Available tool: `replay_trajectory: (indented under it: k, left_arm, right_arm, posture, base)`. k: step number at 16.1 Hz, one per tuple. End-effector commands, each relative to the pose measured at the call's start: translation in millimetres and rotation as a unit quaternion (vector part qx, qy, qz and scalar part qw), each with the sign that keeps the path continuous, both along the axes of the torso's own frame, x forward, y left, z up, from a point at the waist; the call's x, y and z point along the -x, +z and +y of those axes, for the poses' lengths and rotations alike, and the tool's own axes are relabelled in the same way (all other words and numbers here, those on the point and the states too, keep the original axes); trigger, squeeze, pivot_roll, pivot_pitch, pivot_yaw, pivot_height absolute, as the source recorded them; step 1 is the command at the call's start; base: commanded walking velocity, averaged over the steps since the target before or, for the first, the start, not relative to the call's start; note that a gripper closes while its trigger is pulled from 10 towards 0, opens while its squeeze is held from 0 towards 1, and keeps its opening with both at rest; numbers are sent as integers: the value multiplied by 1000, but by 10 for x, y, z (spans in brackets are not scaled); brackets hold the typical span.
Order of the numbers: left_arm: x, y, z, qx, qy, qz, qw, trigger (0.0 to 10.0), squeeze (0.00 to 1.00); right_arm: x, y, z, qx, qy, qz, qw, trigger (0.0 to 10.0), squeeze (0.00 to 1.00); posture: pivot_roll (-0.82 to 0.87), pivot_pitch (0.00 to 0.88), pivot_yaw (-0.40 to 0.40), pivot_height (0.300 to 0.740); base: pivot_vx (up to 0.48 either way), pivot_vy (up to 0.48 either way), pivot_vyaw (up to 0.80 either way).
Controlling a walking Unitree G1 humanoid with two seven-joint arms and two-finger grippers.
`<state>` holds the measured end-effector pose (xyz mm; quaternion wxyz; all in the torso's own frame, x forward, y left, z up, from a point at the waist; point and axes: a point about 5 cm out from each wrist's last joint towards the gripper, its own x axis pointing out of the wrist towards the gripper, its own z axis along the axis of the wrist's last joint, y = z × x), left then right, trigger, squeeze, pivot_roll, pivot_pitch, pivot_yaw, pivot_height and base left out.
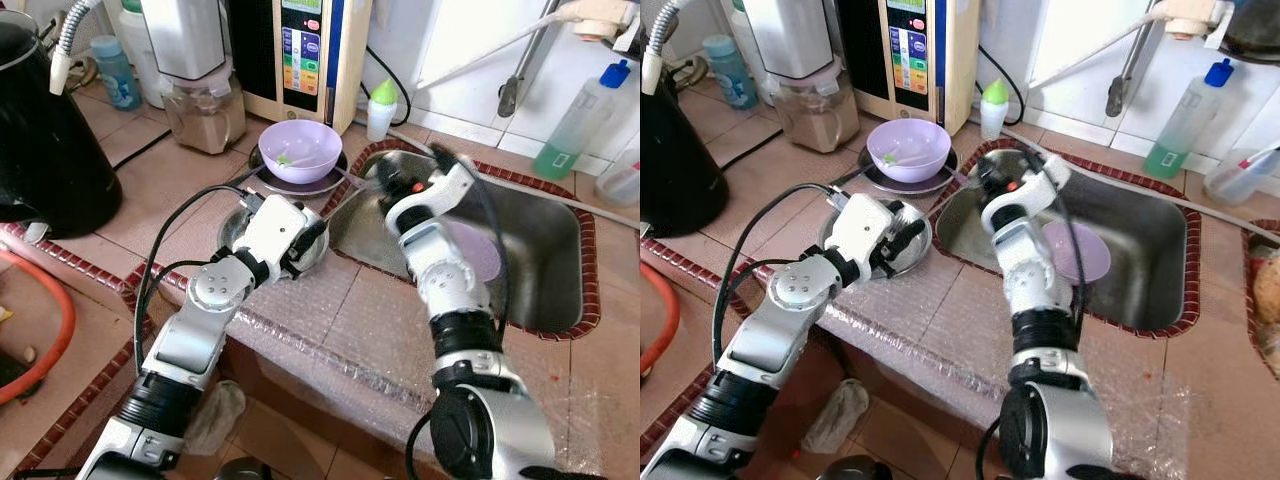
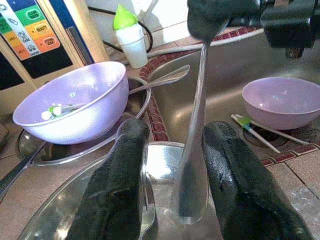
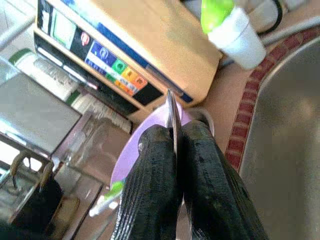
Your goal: Kitchen organization
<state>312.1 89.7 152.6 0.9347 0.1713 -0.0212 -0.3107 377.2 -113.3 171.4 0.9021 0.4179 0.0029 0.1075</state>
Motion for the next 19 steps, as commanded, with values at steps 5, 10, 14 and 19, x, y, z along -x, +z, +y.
replay_trajectory:
  k: [5,10,14,19]
  left_arm:
    - [31,33,28,0,5,-1,1000,10000,1000]
    - [43,30,77,-3,14,0,1000,10000,1000]
    - [49,29,115,-7,22,0,1000,10000,1000]
    - [58,2,99,-26,13,20,999,10000,1000]
  right_arm:
    - [-136,409,-538,89,-124,-71,986,0,0]
    - [-83,66,-969,169,-200,5,965,0,0]
    - [68,-482,-995,255,-209,93,939,0,0]
    - [187,-860,-899,272,-205,175,924,706,0]
  posture:
    - [88,0,-16,740]
    - [91,0,-18,740]
    - [93,0,-13,740]
    - [95,0,-8,740]
  base:
    - [0,0,0]
    - [0,0,0]
    - [0,0,0]
    - [0,0,0]
